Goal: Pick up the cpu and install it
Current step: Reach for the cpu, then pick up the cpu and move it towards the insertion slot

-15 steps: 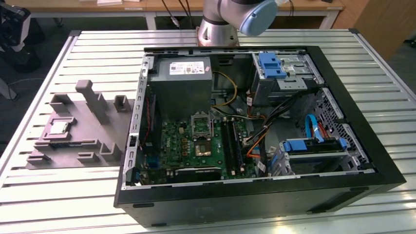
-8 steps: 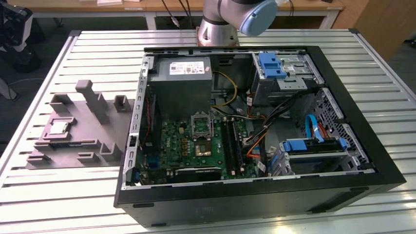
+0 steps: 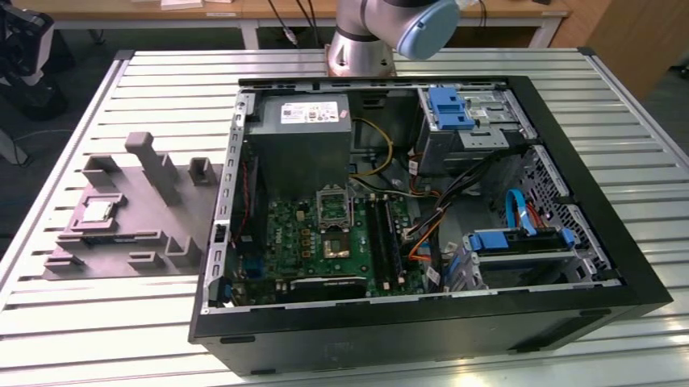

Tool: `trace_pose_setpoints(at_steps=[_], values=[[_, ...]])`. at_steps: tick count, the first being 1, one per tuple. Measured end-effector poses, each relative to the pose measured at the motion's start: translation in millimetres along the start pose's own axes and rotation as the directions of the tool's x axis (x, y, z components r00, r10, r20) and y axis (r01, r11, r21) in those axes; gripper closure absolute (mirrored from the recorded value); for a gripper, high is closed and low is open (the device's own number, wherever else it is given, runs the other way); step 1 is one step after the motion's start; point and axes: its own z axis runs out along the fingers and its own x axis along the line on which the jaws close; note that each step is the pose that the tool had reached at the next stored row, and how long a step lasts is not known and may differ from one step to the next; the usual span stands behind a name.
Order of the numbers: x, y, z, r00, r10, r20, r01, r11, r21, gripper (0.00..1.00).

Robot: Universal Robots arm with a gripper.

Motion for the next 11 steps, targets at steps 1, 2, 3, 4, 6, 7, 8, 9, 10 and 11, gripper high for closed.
trace_pose_setpoints(at_steps=[1, 2, 3, 4, 6, 7, 8, 9, 10, 11], values=[[0.3, 0.0, 0.0, 1.0, 0.0, 0.0, 0.0, 1.0, 0.0, 0.89], [0.5, 0.0, 0.0, 1.0, 0.0, -0.0001, 0.0, 1.0, 0.0, 0.89], [0.5, 0.0, 0.0, 1.0, 0.0, 0.0, 0.0, 1.0, 0.0, 0.89], [0.6, 0.0, 0.0, 1.0, 0.0, 0.0, 0.0, 1.0, 0.0, 0.89], [0.6, -0.1, 0.0, 1.0, 0.0, 0.0, 0.0, 1.0, 0.0, 0.89], [1.0, -0.1, 0.0, 1.0, 0.0, 0.0, 0.0, 1.0, 0.0, 0.89], [1.5, -0.1, 0.0, 1.0, 0.0, 0.0, 0.0, 1.0, 0.0, 0.89], [1.5, -0.1, -0.1, 1.0, 0.0, 0.0, 0.0, 1.0, 0.0, 0.89], [1.5, -0.1, -0.1, 1.0, 0.0, 0.0, 0.0, 1.0, 0.0, 0.89], [1.5, -0.1, 0.0, 1.0, 0.0, 0.0, 0.0, 1.0, 0.0, 0.89]])
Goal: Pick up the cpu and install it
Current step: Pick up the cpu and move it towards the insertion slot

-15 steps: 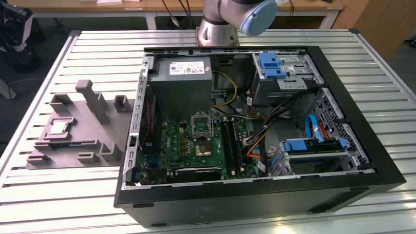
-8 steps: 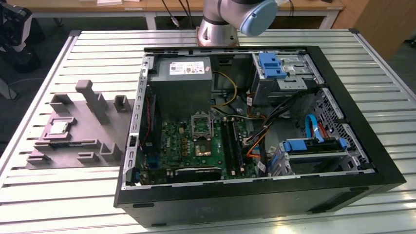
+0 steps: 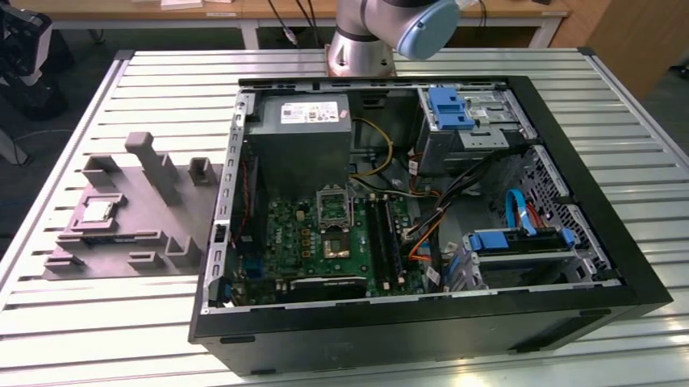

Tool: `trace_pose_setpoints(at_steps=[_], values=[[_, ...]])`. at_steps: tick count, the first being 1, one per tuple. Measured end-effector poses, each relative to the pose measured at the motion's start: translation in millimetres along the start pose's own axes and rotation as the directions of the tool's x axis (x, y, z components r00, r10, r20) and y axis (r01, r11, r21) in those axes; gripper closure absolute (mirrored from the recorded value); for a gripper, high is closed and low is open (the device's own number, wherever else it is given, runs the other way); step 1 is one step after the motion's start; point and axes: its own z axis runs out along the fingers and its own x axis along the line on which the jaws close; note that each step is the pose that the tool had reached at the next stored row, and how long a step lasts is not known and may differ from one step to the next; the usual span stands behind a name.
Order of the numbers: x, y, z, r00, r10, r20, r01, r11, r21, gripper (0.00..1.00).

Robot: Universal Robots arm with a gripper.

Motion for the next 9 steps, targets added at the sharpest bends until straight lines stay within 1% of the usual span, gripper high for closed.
trace_pose_setpoints(at_steps=[8, 9], values=[[0.1, 0.0, 0.0, 1.0, 0.0, 0.0, 0.0, 1.0, 0.0, 0.89], [0.1, 0.0, 0.0, 1.0, 0.0, -0.0001, 0.0, 1.0, 0.0, 0.83]])
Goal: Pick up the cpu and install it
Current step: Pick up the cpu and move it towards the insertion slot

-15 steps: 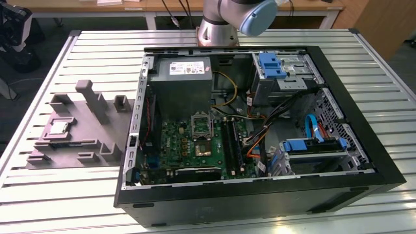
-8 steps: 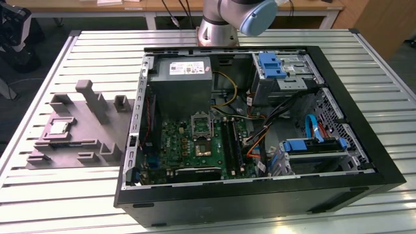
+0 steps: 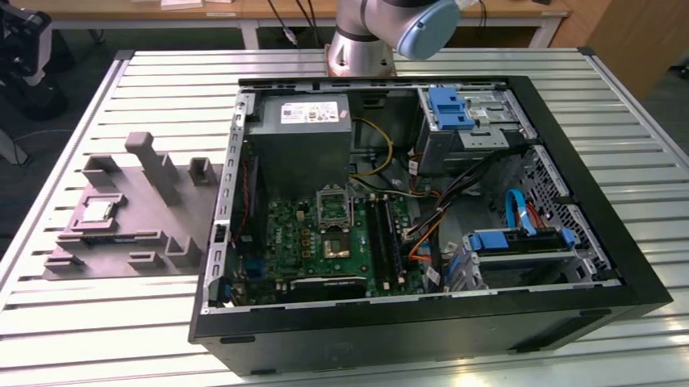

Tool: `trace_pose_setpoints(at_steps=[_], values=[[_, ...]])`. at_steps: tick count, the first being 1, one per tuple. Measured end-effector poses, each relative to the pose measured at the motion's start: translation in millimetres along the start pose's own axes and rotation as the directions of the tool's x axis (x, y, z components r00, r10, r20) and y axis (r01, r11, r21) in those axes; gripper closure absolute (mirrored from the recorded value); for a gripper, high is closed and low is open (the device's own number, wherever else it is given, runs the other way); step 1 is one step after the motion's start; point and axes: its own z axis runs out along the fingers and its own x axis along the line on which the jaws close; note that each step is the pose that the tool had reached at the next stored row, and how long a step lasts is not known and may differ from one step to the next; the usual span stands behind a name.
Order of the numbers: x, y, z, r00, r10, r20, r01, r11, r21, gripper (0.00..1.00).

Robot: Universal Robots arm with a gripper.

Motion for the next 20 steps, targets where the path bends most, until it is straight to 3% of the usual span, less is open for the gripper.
trace_pose_setpoints(at_steps=[1, 8, 10, 11, 20], values=[[0.0, 0.0, 0.0, 1.0, 0.0, 0.0, 0.0, 1.0, 0.0, 0.83], [0.1, 0.0, 0.0, 1.0, 0.0, 0.0, 0.0, 1.0, 0.0, 0.47], [0.1, 0.0, 0.0, 1.0, 0.0, 0.0001, 0.0, 1.0, 0.0, 0.47], [0.1, 0.0, 0.0, 1.0, 0.0, 0.0, 0.0, 1.0, 0.0, 0.41], [0.3, 0.0, 0.0, 1.0, 0.0, 0.0, 0.0, 1.0, 0.0, 0.41]])
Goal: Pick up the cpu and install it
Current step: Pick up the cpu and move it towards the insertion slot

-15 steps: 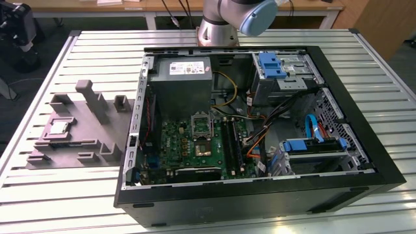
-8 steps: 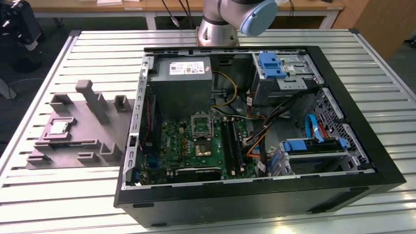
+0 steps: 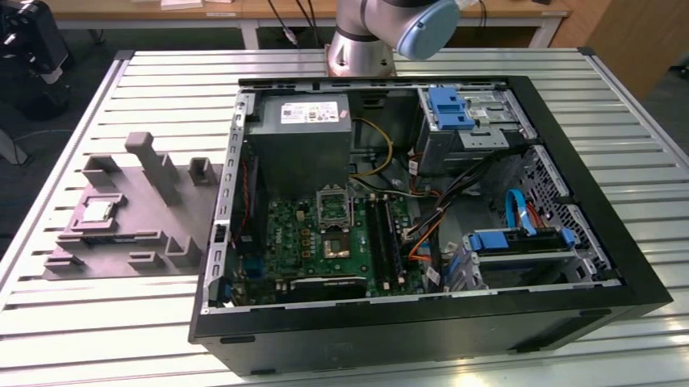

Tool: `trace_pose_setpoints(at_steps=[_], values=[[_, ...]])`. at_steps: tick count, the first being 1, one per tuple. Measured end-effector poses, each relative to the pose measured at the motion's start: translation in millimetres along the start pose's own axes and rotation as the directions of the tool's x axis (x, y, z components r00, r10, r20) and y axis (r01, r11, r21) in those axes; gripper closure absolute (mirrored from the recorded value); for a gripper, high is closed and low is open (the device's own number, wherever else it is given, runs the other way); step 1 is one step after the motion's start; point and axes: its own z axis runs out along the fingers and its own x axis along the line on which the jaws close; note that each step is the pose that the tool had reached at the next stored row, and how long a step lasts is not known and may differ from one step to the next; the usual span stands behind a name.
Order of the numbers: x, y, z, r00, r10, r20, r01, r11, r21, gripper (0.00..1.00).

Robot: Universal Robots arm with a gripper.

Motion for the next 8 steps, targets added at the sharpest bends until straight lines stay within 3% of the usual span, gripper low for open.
trace_pose_setpoints(at_steps=[8], values=[[0.1, 0.0, 0.0, 1.0, 0.0, 0.0, 0.0, 1.0, 0.0, 0.41]])
